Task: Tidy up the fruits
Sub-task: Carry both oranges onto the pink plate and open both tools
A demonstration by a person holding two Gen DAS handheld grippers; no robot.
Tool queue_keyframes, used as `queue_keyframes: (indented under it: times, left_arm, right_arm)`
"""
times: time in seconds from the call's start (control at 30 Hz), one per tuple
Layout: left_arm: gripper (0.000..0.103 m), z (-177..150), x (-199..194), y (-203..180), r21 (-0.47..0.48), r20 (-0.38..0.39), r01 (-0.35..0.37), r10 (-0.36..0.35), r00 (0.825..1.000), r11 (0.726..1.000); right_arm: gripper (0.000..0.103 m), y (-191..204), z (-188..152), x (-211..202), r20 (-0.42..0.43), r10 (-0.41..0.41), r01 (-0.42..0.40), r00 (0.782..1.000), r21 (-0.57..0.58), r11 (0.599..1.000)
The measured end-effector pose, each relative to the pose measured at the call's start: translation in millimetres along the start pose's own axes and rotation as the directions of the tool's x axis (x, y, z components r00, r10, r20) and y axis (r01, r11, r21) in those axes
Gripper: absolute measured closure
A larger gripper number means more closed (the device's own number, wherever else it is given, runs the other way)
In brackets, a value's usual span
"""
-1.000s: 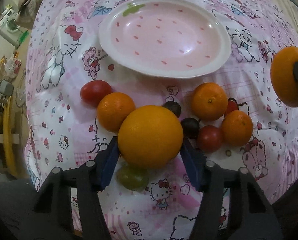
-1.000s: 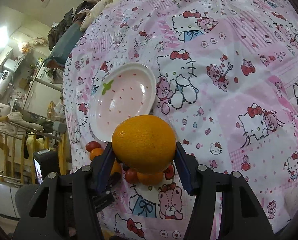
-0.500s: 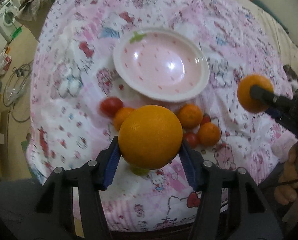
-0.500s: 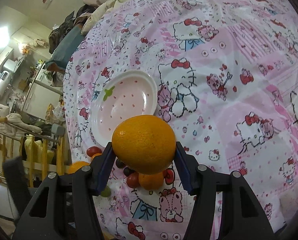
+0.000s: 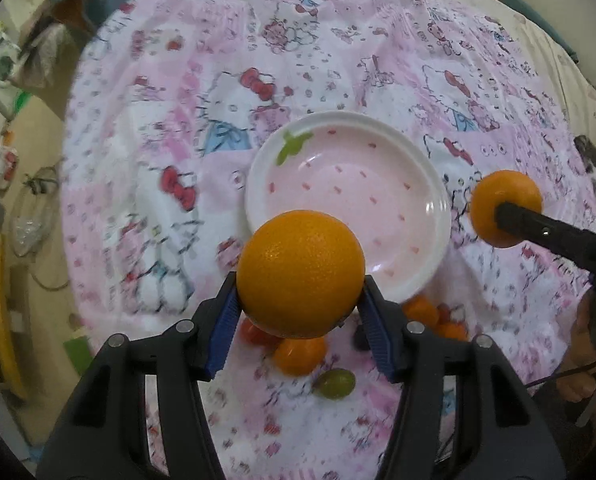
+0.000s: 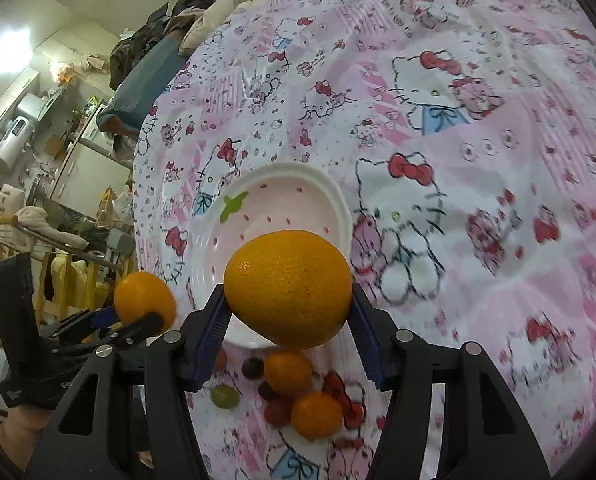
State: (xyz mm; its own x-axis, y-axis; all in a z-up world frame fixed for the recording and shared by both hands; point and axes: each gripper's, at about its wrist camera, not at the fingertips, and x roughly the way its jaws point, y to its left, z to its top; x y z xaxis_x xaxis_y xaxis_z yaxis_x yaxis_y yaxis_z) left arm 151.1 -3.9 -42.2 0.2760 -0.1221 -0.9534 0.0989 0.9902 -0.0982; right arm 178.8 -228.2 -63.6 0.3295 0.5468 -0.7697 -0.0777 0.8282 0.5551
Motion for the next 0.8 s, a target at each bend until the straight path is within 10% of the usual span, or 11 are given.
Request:
queue_keyframes:
  times: [0.8]
  left_arm:
    - [0.048,64.2,83.9,-3.9,0.045,-0.056,0.075,-0.073,0.996,0.996]
  right_arm:
    - [0.042,-8.5,71.1,118.4,-0.223,0.097,-0.084,0.970,0.067,0.994]
